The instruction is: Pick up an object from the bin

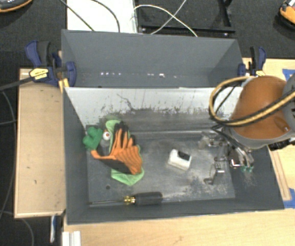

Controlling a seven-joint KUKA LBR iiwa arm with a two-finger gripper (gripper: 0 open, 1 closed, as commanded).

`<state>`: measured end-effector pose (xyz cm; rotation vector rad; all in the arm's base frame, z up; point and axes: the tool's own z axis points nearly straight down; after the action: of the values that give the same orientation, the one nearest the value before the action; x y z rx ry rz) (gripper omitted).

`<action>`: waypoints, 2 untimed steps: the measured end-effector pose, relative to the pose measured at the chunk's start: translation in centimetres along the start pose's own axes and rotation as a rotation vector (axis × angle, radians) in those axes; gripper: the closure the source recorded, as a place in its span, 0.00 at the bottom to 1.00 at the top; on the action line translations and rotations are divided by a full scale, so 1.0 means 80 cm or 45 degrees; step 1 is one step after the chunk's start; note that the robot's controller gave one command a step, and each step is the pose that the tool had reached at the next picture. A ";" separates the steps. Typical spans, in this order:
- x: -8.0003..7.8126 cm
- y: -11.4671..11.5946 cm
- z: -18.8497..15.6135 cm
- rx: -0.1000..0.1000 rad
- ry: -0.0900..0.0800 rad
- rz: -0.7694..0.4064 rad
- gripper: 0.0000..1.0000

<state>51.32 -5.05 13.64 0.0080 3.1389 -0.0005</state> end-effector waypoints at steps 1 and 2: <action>-0.039 0.072 0.084 -0.004 0.009 0.224 0.00; -0.032 0.080 0.005 -0.001 -0.006 0.386 0.00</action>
Offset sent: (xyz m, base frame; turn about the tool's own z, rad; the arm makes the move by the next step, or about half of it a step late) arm 0.0245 0.0635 -0.0050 0.3049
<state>53.87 1.30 13.22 0.4809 3.0972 0.0015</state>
